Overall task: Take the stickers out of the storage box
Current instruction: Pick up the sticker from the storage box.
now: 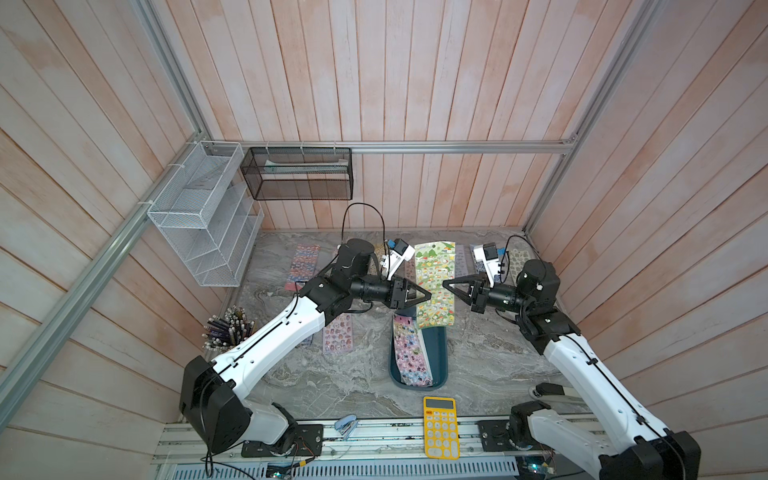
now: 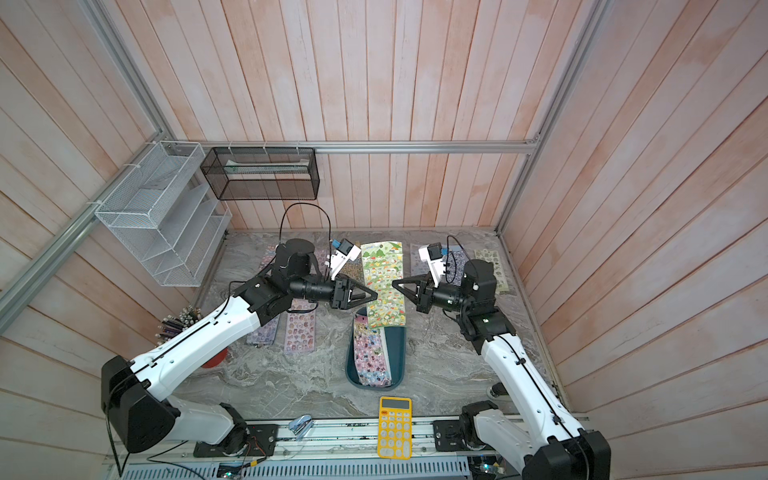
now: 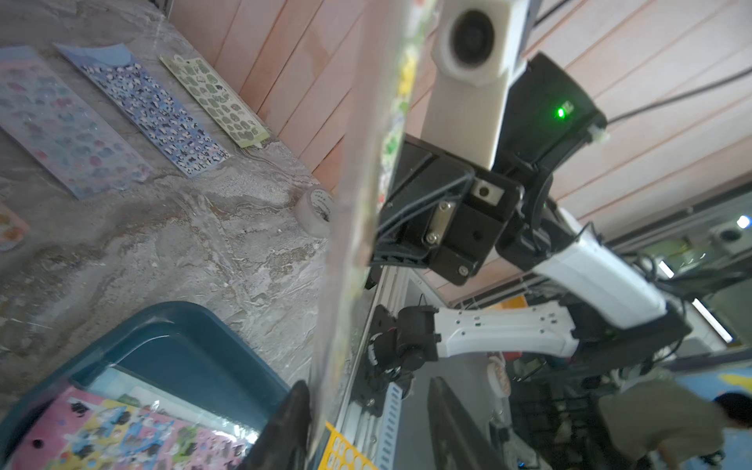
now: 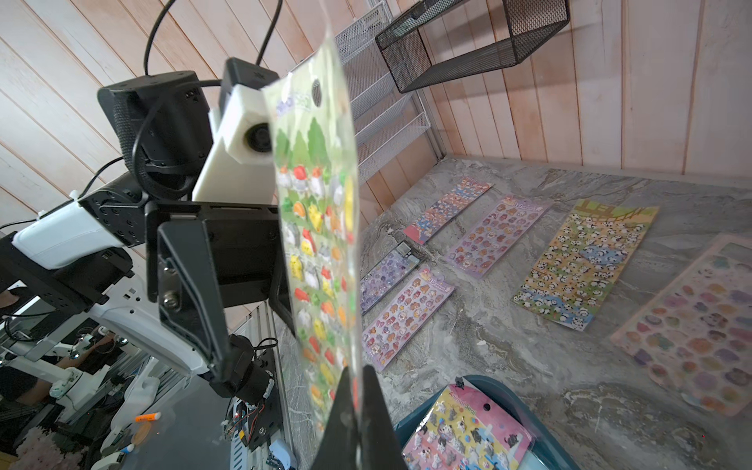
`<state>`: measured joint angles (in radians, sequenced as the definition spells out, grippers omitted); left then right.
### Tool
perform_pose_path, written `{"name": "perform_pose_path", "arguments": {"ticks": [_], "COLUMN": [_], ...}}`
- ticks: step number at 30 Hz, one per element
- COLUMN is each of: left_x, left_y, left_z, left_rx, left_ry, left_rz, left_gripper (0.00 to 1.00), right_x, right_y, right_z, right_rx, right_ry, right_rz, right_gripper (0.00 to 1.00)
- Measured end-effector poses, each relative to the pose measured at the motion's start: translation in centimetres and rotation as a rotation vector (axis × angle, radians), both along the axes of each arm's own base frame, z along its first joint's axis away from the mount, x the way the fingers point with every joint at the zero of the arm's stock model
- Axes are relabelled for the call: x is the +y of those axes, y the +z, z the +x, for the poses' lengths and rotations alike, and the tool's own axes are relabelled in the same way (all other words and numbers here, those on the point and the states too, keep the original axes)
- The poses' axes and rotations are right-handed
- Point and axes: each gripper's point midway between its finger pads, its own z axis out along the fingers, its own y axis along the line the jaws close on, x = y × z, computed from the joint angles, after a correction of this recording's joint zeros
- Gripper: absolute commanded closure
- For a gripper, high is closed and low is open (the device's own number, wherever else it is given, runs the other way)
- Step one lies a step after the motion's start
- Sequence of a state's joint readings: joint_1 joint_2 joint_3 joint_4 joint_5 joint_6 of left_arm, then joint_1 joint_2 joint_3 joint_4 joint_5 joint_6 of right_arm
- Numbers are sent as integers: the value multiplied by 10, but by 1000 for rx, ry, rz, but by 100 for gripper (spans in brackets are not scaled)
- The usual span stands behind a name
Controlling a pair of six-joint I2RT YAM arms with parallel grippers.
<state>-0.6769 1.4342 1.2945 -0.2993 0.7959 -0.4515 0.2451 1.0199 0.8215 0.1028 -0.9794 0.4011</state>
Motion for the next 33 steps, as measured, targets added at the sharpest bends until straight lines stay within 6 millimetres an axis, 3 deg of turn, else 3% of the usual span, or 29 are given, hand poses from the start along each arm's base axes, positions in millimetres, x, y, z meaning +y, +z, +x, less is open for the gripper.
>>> {"name": "perform_pose_path", "arguments": {"ticks": [3, 7, 9, 12, 15, 19, 24, 28, 33], "left_x": [-2, -1, 0, 7, 30, 68, 103, 122, 142], "left_y": [-3, 1, 1, -1, -7, -18, -36, -76, -134], "left_z": [5, 10, 14, 26, 49, 72, 75, 67, 57], "left_rx": [-1, -7, -9, -12, 7, 41, 72, 137, 252], "left_ry": [15, 45, 66, 118, 206, 320, 382, 405, 438], "left_rz": [9, 28, 48, 70, 100, 149, 248, 376, 540], "left_gripper": [98, 100, 100, 100, 100, 100, 100, 100, 100], "right_x": [-1, -2, -3, -6, -14, -28, -43, -42, -32], "right_y": [1, 4, 5, 1, -14, -50, -117, -167, -210], "right_z": [1, 2, 2, 4, 15, 33, 49, 41, 30], "right_rx": [-4, -21, -30, -27, 11, 109, 284, 373, 409], "right_ry": [-8, -19, -28, -62, -144, -268, -386, -435, -454], "right_rz": [0, 2, 0, -27, -81, -185, -349, -525, -706], "right_gripper": [100, 99, 84, 46, 33, 27, 27, 27, 29]}}
